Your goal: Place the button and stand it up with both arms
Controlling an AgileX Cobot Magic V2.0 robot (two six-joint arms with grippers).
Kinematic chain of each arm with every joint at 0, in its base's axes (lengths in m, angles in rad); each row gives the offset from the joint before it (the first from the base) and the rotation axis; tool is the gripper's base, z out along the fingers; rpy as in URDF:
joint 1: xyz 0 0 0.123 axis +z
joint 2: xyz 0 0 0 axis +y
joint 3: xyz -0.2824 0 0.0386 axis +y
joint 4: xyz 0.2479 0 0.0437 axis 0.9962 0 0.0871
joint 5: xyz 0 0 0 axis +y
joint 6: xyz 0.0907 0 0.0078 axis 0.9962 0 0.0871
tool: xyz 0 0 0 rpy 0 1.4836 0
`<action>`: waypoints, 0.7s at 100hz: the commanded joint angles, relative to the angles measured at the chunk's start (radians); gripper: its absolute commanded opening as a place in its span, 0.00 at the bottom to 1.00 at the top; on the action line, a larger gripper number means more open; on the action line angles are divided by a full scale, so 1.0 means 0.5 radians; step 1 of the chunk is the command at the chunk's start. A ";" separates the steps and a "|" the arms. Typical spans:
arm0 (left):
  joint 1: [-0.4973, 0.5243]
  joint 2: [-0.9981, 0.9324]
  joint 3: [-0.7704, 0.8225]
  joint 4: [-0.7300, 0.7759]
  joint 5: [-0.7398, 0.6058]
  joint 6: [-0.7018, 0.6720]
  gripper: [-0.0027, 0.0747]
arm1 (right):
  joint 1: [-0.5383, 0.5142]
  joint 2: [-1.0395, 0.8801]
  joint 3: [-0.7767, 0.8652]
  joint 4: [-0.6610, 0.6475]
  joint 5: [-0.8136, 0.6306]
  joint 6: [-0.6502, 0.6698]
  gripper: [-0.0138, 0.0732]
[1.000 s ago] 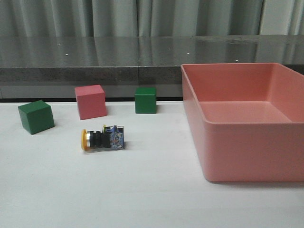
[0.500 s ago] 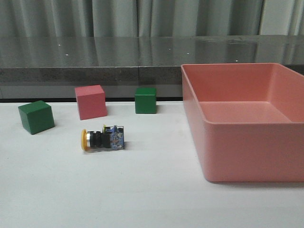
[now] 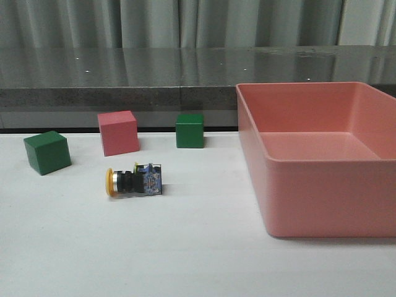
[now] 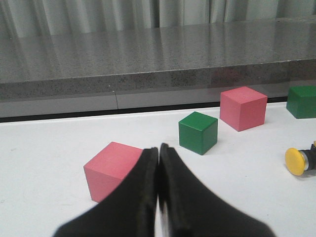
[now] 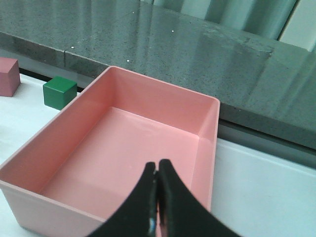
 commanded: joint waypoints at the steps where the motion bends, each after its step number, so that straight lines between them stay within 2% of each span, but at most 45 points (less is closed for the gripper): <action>1: 0.000 -0.063 0.059 -0.012 -0.277 -0.015 0.01 | -0.014 0.006 -0.052 0.000 -0.172 0.006 0.03; 8: 0.000 -0.063 0.041 -0.137 -0.422 -0.015 0.01 | -0.014 0.006 -0.052 0.000 -0.172 0.006 0.03; 14: 0.000 -0.058 -0.025 -0.220 -0.400 -0.015 0.01 | -0.014 0.006 -0.052 0.000 -0.172 0.006 0.03; 27: 0.000 0.064 -0.311 -0.363 -0.150 -0.015 0.01 | -0.014 0.006 -0.052 0.000 -0.172 0.006 0.03; 42: 0.000 0.473 -0.771 -0.414 0.097 0.021 0.01 | -0.014 0.006 -0.052 0.000 -0.172 0.006 0.03; 70: 0.000 1.440 -1.629 -0.553 0.626 0.620 0.01 | -0.014 0.006 -0.052 0.000 -0.172 0.006 0.03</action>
